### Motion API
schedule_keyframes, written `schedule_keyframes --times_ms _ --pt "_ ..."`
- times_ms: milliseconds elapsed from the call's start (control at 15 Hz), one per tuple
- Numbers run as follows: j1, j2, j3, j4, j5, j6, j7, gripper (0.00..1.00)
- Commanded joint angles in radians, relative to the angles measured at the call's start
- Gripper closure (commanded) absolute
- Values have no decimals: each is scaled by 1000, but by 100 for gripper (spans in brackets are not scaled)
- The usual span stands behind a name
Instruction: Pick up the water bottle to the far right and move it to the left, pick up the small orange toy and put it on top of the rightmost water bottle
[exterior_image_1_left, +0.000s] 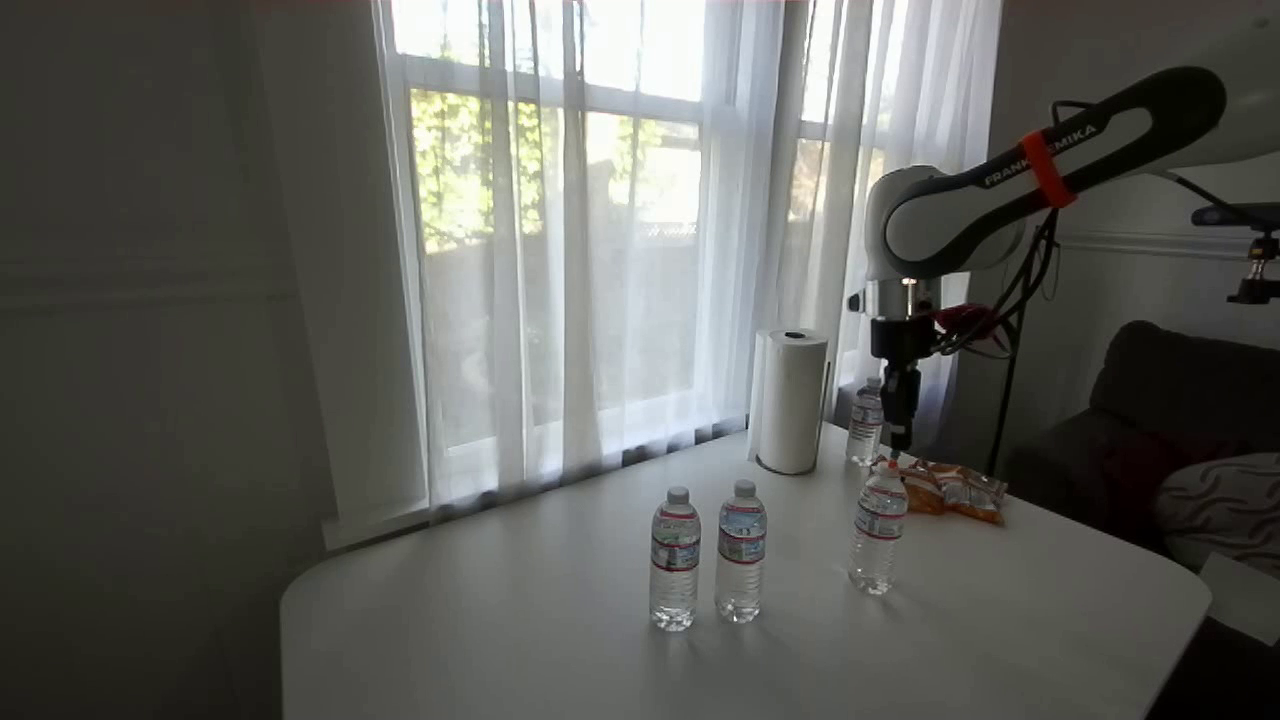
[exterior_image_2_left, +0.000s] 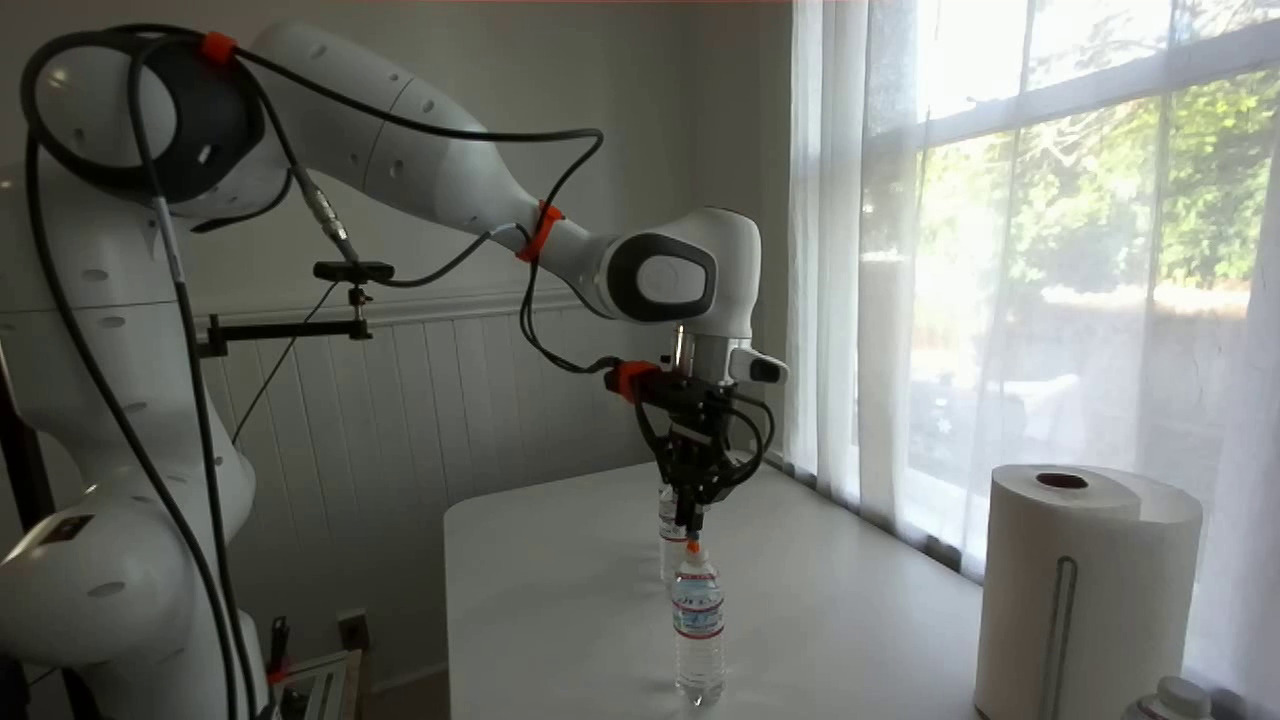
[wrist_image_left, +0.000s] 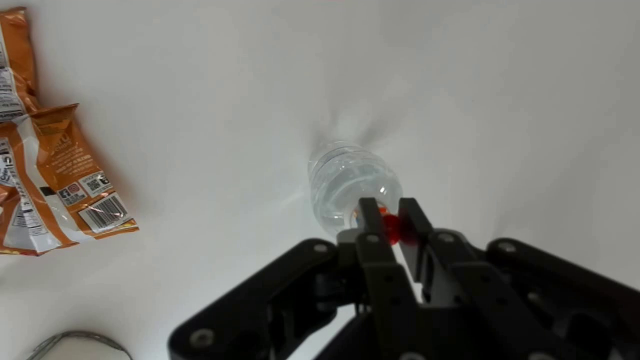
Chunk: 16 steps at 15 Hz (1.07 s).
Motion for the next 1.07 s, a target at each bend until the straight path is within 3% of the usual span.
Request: schedule_keyframes --times_ms 0,1000 --pt "0 -15 0 -13 -6 0 -8 96" --pt "-2 -20 -1 -16 7 13 -18 96"
